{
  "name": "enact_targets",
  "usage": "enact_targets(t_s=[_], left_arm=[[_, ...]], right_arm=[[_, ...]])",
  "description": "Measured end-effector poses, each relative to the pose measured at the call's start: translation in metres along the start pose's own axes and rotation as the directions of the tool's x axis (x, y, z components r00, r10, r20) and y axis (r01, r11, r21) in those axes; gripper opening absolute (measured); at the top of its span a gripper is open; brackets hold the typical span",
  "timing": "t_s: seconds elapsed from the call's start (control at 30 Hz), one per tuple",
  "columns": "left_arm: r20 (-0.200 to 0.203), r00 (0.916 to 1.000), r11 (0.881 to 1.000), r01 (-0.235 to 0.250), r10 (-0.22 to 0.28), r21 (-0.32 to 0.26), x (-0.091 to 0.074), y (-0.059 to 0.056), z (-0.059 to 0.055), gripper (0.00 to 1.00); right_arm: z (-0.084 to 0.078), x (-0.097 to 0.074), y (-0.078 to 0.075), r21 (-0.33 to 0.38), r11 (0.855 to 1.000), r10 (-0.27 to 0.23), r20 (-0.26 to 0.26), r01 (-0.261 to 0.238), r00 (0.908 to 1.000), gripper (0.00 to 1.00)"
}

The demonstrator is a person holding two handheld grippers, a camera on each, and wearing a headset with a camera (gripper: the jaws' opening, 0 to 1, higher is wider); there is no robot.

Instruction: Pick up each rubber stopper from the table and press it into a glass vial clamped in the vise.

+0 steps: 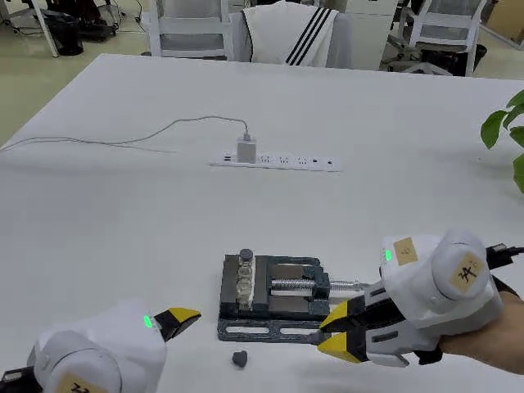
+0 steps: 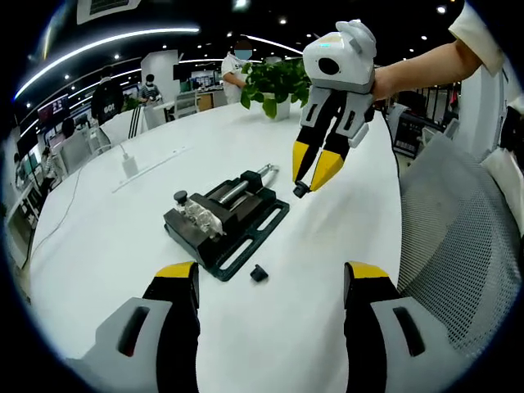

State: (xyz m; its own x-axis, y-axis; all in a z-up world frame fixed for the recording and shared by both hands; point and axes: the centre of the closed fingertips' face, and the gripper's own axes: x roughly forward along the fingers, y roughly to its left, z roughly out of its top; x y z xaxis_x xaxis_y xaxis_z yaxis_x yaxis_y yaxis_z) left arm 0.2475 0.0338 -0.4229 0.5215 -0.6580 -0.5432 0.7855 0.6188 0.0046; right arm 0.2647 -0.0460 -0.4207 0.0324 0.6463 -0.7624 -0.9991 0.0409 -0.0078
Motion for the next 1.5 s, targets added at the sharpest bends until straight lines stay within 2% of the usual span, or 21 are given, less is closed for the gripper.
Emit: enact_targets(t_s=[0.13,0.27,0.43,0.6,0.7,0.73,0.9,1.13,1.17,1.33,1.5], left_arm=[[0.009,0.9998,1.0,0.015,-0.015,0.011,0.005,-0.003,0.005,0.63],[0.014,0.9995,0.999,0.026,-0.026,0.027,0.012,-0.006,0.011,0.59],[0.022,0.9986,0.998,0.046,-0.047,0.053,0.019,-0.011,0.018,0.53],[0.025,0.9972,0.994,0.069,-0.071,0.09,0.026,-0.018,0.024,0.45],[0.024,0.996,0.991,0.083,-0.086,0.109,0.029,-0.022,0.027,0.42],[0.021,0.9956,0.989,0.088,-0.092,0.122,0.03,-0.024,0.027,0.41],[0.027,0.9925,0.983,0.114,-0.119,0.142,0.032,-0.031,0.031,0.3],[0.031,0.9894,0.978,0.136,-0.142,0.158,0.035,-0.036,0.034,0.18],[0.032,0.9889,0.977,0.138,-0.145,0.161,0.035,-0.037,0.035,0.17],[0.029,0.9877,0.976,0.147,-0.154,0.163,0.035,-0.038,0.035,0.12],[0.022,0.9849,0.973,0.166,-0.172,0.162,0.035,-0.042,0.034,0.06]], right_arm=[[0.001,0.001,0.003,-0.09,0.995,0.027,-0.058,-0.032,0.998,0.06],[0.001,0.0,0.005,-0.184,0.98,0.049,-0.133,-0.073,0.9899,0.06],[0.006,0.002,0.007,-0.228,0.967,0.08,-0.167,-0.117,0.9828,0.06],[0.015,0.001,0.01,-0.257,0.952,0.118,-0.193,-0.167,0.974,0.06],[0.017,0.002,0.013,-0.276,0.94,0.14,-0.222,-0.2,0.965,0.06],[0.017,0.003,0.015,-0.279,0.934,0.157,-0.235,-0.222,0.9591,0.06],[0.02,0.004,0.019,-0.289,0.92,0.186,-0.267,-0.263,0.9455,0.06],[0.027,0.008,0.024,-0.303,0.907,0.209,-0.282,-0.293,0.9365,0.06],[0.026,0.008,0.026,-0.304,0.902,0.219,-0.291,-0.307,0.9315,0.06],[0.025,0.009,0.03,-0.306,0.893,0.237,-0.307,-0.331,0.9217,0.06],[0.025,0.009,0.032,-0.312,0.889,0.239,-0.31,-0.336,0.9201,0.06]])
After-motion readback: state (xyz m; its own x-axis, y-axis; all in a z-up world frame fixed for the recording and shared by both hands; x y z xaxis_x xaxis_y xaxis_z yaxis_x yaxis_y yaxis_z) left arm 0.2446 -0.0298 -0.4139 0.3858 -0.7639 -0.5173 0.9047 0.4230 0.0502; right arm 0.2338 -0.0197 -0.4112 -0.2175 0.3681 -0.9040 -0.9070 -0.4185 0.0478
